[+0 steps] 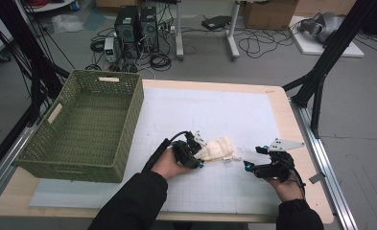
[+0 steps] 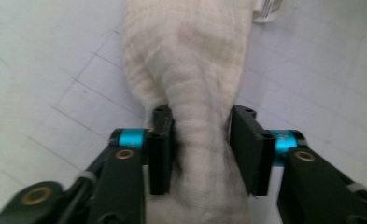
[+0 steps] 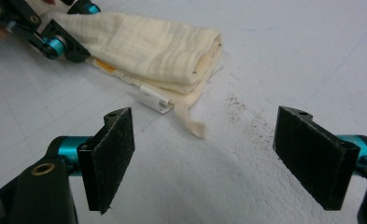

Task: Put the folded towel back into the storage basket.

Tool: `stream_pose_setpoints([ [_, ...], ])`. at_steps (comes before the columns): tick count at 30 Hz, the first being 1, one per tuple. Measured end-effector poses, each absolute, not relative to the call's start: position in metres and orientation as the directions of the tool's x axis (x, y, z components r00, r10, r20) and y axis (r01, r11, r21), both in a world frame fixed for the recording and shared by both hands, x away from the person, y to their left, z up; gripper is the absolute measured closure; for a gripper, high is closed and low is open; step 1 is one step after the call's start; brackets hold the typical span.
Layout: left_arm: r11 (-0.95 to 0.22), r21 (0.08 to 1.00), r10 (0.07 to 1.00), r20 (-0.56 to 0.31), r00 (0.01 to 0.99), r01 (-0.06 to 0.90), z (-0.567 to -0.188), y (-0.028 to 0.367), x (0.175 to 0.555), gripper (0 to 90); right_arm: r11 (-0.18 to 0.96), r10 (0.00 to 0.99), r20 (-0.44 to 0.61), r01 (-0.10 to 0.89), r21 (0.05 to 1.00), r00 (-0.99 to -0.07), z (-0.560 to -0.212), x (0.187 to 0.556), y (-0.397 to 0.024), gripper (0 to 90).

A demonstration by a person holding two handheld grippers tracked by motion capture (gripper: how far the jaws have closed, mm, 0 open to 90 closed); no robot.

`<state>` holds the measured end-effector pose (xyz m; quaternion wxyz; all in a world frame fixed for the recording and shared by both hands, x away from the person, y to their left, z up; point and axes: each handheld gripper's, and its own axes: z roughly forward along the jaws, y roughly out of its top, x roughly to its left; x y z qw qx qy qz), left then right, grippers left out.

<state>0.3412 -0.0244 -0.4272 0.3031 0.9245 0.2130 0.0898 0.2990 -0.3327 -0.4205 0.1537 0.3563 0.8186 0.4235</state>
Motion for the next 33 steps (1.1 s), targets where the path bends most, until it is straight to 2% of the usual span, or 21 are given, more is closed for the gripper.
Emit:
stream_pose_setpoints([
  [2,-0.745,0.592,0.437,0.084,0.895,0.308,-0.427,-0.027,0.338,68.2,0.373,0.72,0.051,0.448,0.812,-0.692,-0.419,0.3,-0.335,20.0],
  [4,-0.745,0.594,0.447,0.106,0.888,0.304,-0.427,-0.029,0.336,75.8,0.356,0.729,0.058,0.451,0.819,-0.682,-0.418,0.3,-0.337,20.0],
  [6,-0.72,0.593,0.481,0.052,0.875,0.361,-0.425,-0.027,0.342,80.4,0.352,0.733,0.059,0.452,0.82,-0.678,-0.418,0.3,-0.339,20.0],
  [14,-0.57,0.646,0.58,-0.119,0.806,0.507,-0.424,-0.012,0.357,81.1,0.341,0.734,0.064,0.448,0.826,-0.676,-0.419,0.303,-0.344,19.9],
  [22,-0.442,0.687,0.616,-0.235,0.752,0.577,-0.414,0.003,0.363,81.1,0.34,0.732,0.068,0.45,0.826,-0.678,-0.418,0.303,-0.344,19.7],
  [33,-0.309,0.72,0.606,-0.354,0.712,0.621,-0.404,0.02,0.367,81.0,0.341,0.723,0.093,0.47,0.814,-0.685,-0.421,0.305,-0.342,14.5],
])
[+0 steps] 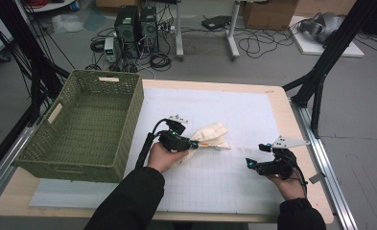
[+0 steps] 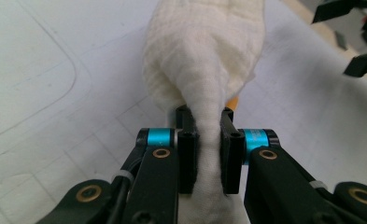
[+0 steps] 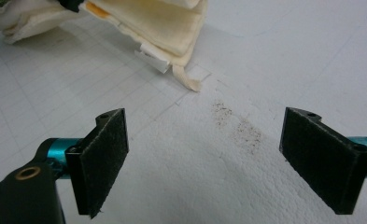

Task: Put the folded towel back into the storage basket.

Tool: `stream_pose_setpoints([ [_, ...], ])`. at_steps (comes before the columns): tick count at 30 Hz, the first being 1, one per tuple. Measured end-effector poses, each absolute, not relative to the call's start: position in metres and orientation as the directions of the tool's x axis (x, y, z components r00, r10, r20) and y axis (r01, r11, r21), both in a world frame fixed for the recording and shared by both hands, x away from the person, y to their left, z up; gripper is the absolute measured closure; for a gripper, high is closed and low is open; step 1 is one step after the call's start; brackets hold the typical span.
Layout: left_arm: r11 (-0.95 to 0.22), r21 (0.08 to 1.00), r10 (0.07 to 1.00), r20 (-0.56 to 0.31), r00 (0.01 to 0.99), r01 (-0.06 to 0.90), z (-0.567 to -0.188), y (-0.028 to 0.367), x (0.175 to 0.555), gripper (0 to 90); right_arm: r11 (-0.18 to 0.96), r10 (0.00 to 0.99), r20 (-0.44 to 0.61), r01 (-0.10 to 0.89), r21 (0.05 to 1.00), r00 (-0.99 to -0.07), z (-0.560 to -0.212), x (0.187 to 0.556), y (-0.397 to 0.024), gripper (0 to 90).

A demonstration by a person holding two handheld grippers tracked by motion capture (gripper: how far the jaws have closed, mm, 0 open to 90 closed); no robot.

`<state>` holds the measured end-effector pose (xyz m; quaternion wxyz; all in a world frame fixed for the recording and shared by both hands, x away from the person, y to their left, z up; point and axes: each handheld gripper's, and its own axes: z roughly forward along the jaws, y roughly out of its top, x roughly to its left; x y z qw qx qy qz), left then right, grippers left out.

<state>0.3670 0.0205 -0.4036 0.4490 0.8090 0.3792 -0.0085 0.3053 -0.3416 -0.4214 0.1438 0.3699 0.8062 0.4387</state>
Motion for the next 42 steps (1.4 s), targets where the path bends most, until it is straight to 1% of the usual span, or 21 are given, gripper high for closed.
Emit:
stream_pose_setpoints([
  [2,-0.283,0.723,0.601,-0.378,0.704,0.63,-0.402,0.022,0.367,81.0,0.343,0.722,0.09,0.468,0.815,-0.686,-0.422,0.306,-0.342,13.6],
  [7,-0.269,0.734,0.609,-0.372,0.7,0.623,-0.398,0.024,0.366,81.0,0.337,0.721,0.098,0.471,0.815,-0.686,-0.423,0.306,-0.342,12.6],
  [9,-0.265,0.744,0.624,-0.353,0.697,0.614,-0.395,0.025,0.364,81.1,0.336,0.721,0.1,0.471,0.816,-0.686,-0.423,0.306,-0.343,12.5],
  [11,-0.278,0.761,0.649,-0.301,0.698,0.586,-0.391,0.024,0.361,81.1,0.337,0.718,0.098,0.468,0.817,-0.689,-0.423,0.306,-0.343,12.5],
  [14,-0.267,0.779,0.678,-0.267,0.685,0.567,-0.384,0.027,0.358,81.1,0.337,0.718,0.099,0.468,0.817,-0.689,-0.424,0.306,-0.344,12.5],
  [15,-0.26,0.784,0.69,-0.257,0.677,0.563,-0.381,0.028,0.358,81.1,0.337,0.717,0.099,0.467,0.817,-0.69,-0.424,0.307,-0.343,12.5],
  [18,-0.236,0.79,0.7,-0.265,0.663,0.565,-0.372,0.034,0.359,81.1,0.34,0.714,0.096,0.463,0.818,-0.694,-0.424,0.307,-0.343,12.5],
  [20,-0.188,0.786,0.688,-0.323,0.65,0.589,-0.368,0.04,0.36,81.1,0.343,0.711,0.097,0.464,0.817,-0.696,-0.424,0.307,-0.342,12.5],
  [21,-0.178,0.786,0.685,-0.334,0.648,0.593,-0.366,0.043,0.361,81.1,0.342,0.711,0.097,0.464,0.817,-0.696,-0.424,0.307,-0.342,12.5],
  [24,-0.129,0.771,0.641,-0.415,0.645,0.624,-0.361,0.051,0.363,81.2,0.341,0.71,0.097,0.462,0.819,-0.697,-0.424,0.307,-0.342,12.5],
  [28,-0.071,0.759,0.619,-0.475,0.625,0.648,-0.354,0.065,0.364,81.1,0.339,0.711,0.095,0.458,0.822,-0.696,-0.424,0.308,-0.342,12.5],
  [33,-0.019,0.76,0.603,-0.509,0.614,0.65,-0.337,0.08,0.359,81.1,0.344,0.707,0.09,0.453,0.822,-0.701,-0.424,0.308,-0.341,12.5],
  [35,-0.011,0.765,0.607,-0.507,0.612,0.645,-0.33,0.086,0.356,81.2,0.347,0.704,0.09,0.452,0.822,-0.704,-0.425,0.308,-0.34,12.5],
  [36,0.012,0.761,0.604,-0.522,0.602,0.648,-0.327,0.091,0.356,81.1,0.35,0.704,0.087,0.452,0.821,-0.704,-0.425,0.308,-0.34,12.5],
  [38,0.015,0.762,0.624,-0.512,0.59,0.647,-0.322,0.098,0.358,81.1,0.351,0.702,0.088,0.451,0.821,-0.707,-0.425,0.309,-0.339,12.5],
  [42,0.055,0.743,0.64,-0.54,0.547,0.668,-0.321,0.116,0.365,81.1,0.353,0.698,0.084,0.444,0.824,-0.711,-0.425,0.308,-0.339,12.5],
])
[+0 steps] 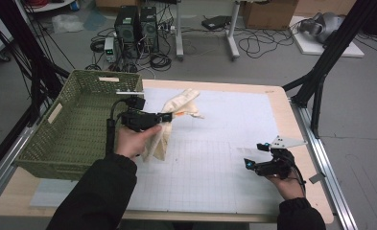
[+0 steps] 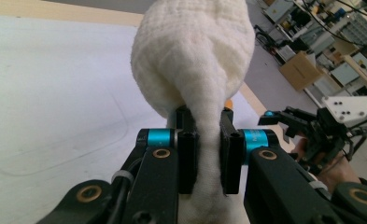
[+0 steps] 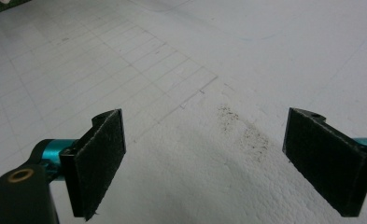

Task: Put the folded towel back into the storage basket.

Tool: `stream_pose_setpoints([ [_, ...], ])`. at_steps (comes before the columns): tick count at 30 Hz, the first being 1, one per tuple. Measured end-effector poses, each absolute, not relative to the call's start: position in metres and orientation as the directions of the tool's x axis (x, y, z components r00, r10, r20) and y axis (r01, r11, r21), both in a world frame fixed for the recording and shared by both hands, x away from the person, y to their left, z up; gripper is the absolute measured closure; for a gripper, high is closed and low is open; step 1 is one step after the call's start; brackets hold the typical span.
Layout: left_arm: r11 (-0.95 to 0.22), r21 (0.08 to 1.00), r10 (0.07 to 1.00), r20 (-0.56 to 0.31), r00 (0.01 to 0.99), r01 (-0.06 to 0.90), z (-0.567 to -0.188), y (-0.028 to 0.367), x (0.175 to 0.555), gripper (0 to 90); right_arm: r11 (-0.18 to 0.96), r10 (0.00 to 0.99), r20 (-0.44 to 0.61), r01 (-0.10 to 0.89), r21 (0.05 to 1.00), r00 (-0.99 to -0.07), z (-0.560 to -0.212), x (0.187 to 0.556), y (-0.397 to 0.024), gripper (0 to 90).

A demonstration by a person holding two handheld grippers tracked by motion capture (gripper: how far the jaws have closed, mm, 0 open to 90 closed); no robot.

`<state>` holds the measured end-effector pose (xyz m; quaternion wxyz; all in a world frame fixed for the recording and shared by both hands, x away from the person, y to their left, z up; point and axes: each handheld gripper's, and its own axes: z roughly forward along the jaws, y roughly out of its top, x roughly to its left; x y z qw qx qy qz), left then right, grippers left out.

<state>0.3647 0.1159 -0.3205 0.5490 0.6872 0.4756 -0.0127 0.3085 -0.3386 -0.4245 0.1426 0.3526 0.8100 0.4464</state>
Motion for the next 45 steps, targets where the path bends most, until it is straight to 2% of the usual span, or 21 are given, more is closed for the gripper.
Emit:
stream_pose_setpoints([
  [23,0.202,0.672,0.643,-0.64,0.421,0.713,-0.299,0.186,0.366,81.2,0.375,0.69,0.073,0.442,0.815,-0.72,-0.427,0.311,-0.335,12.5],
  [26,0.251,0.666,0.628,-0.664,0.405,0.702,-0.297,0.2,0.366,81.2,0.381,0.689,0.068,0.44,0.813,-0.722,-0.427,0.311,-0.335,12.6],
  [37,0.321,0.647,0.658,-0.678,0.329,0.692,-0.305,0.236,0.369,81.1,0.388,0.685,0.067,0.441,0.809,-0.725,-0.428,0.312,-0.334,12.6],
  [45,0.333,0.64,0.707,-0.655,0.266,0.693,-0.312,0.262,0.369,81.2,0.393,0.683,0.067,0.444,0.806,-0.727,-0.429,0.312,-0.333,12.6],
])
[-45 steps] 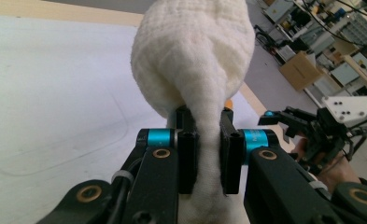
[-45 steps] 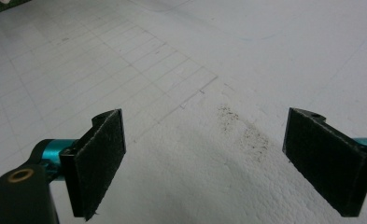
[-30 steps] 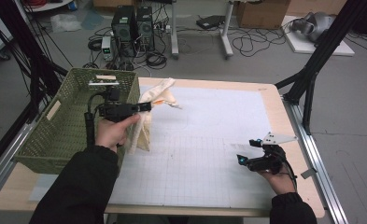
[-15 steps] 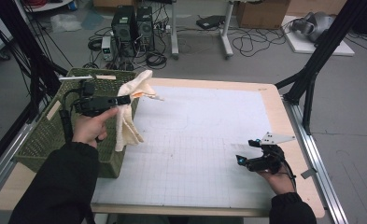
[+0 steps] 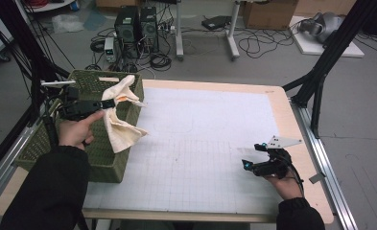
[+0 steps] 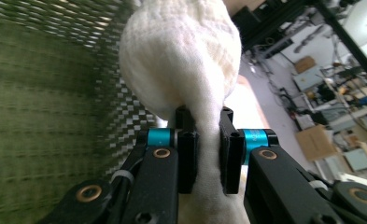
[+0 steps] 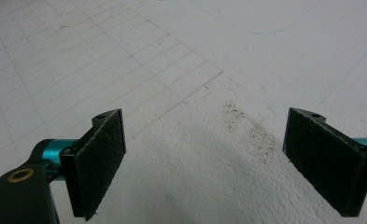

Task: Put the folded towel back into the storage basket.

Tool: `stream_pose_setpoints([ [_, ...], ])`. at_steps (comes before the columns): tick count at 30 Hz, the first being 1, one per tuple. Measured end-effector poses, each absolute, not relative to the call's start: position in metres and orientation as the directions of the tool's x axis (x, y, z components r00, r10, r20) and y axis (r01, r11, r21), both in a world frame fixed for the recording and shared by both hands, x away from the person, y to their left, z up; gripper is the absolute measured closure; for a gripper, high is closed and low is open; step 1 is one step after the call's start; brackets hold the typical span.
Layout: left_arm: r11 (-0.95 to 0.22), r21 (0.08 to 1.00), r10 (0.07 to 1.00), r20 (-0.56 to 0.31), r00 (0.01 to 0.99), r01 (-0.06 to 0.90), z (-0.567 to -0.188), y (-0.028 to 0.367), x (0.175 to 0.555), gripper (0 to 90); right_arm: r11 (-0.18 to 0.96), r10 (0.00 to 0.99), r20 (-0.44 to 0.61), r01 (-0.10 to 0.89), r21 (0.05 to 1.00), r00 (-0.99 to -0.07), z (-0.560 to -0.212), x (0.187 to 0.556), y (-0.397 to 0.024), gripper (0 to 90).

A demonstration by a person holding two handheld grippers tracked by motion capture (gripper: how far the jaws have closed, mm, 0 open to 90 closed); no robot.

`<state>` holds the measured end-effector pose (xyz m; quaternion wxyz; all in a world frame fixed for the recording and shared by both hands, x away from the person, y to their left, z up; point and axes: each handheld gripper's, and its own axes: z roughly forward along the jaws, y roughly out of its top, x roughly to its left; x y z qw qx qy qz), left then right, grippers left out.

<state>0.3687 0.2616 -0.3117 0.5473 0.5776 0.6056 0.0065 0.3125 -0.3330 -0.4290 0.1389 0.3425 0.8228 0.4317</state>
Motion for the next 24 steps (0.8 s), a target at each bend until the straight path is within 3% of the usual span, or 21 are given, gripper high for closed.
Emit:
stream_pose_setpoints([
  [16,0.254,0.628,0.781,-0.582,0.227,0.736,-0.322,0.293,0.368,81.1,0.409,0.676,0.06,0.441,0.799,-0.734,-0.431,0.312,-0.333,12.6],
  [24,0.196,0.571,0.813,-0.55,0.195,0.797,-0.336,0.314,0.369,81.0,0.407,0.681,0.068,0.454,0.793,-0.729,-0.433,0.313,-0.334,12.6],
])
